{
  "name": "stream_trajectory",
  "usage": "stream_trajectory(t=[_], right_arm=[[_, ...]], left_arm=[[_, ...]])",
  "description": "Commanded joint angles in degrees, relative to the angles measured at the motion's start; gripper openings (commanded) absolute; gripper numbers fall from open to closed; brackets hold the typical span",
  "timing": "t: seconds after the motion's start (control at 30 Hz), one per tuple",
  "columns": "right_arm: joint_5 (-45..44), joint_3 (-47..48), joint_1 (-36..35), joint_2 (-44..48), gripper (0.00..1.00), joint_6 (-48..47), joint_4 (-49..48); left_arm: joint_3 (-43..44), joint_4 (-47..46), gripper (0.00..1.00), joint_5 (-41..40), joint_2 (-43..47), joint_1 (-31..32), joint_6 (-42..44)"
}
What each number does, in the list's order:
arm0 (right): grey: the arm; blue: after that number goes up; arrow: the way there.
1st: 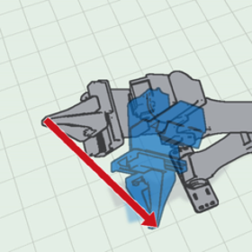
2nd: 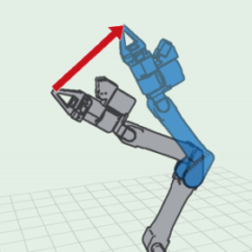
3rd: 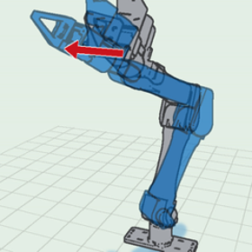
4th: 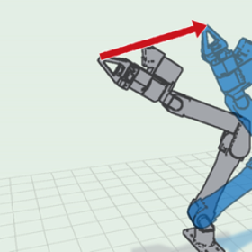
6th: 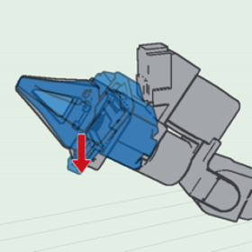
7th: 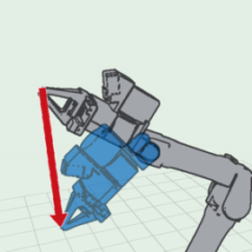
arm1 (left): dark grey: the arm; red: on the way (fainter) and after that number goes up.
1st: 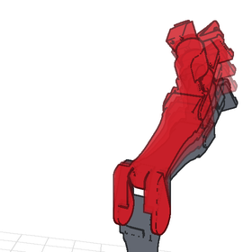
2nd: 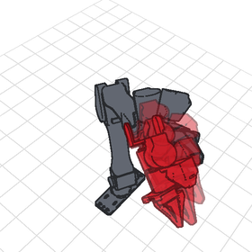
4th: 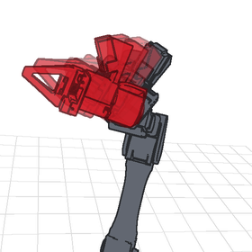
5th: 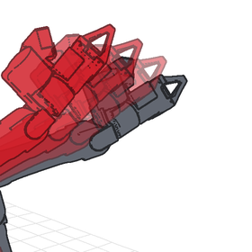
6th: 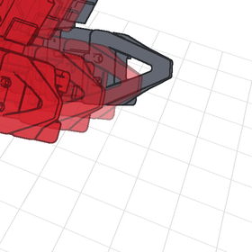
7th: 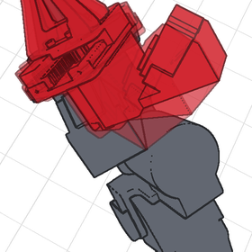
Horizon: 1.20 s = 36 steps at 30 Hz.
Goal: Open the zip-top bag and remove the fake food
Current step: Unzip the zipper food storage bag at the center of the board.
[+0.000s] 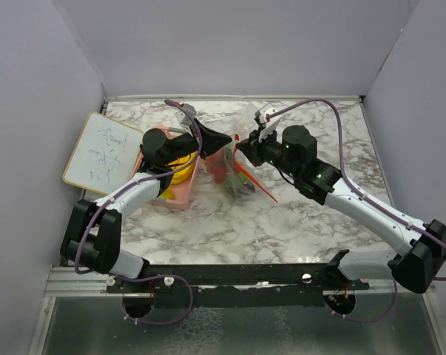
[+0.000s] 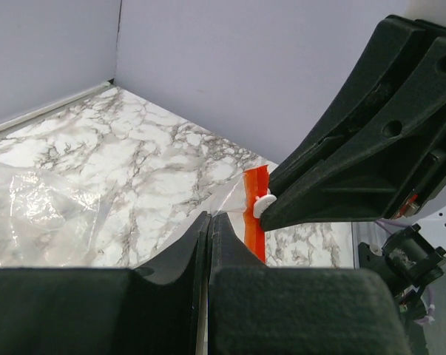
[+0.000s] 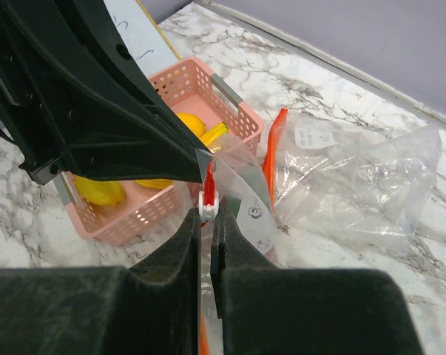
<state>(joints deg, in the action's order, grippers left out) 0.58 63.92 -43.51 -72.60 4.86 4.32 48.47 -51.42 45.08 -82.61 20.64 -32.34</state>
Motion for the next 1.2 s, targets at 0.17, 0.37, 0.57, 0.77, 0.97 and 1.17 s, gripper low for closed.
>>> stream_trajectory(t=[0.17,0.37,0.57,0.77,0.97,1.17], right_arm=[[-0.13,-1.91,-0.23,1.03,0.02,1.02,2.65],[1.08,1.17,-0.26,-3.60,0.02,1.07,1.84],[1.94,1.52,-0.26,-4.82,0.02,1.72,0.87],[2.50,0.52,-0.25,-4.92,0.02,2.28,1.41],[0.75,-1.41,-0.26,-3.07,0.02,2.10,2.24],[-1.83,-3.72,-0.26,-0.32,0.02,0.87,3.87]], left_arm=[[2.20,-7.06,0.00,-12.28,1.64,-3.92,-3.97],[1.42,-11.23,0.00,-11.71,2.54,-3.93,-7.54],[0.76,-8.65,0.00,-12.53,4.30,-4.01,-5.60],[2.07,-7.60,0.00,-14.56,4.16,-3.97,-5.15],[3.73,-5.71,0.00,-16.14,4.32,-5.02,-4.68],[3.53,-6.33,0.00,-16.24,4.42,-8.45,-8.36]])
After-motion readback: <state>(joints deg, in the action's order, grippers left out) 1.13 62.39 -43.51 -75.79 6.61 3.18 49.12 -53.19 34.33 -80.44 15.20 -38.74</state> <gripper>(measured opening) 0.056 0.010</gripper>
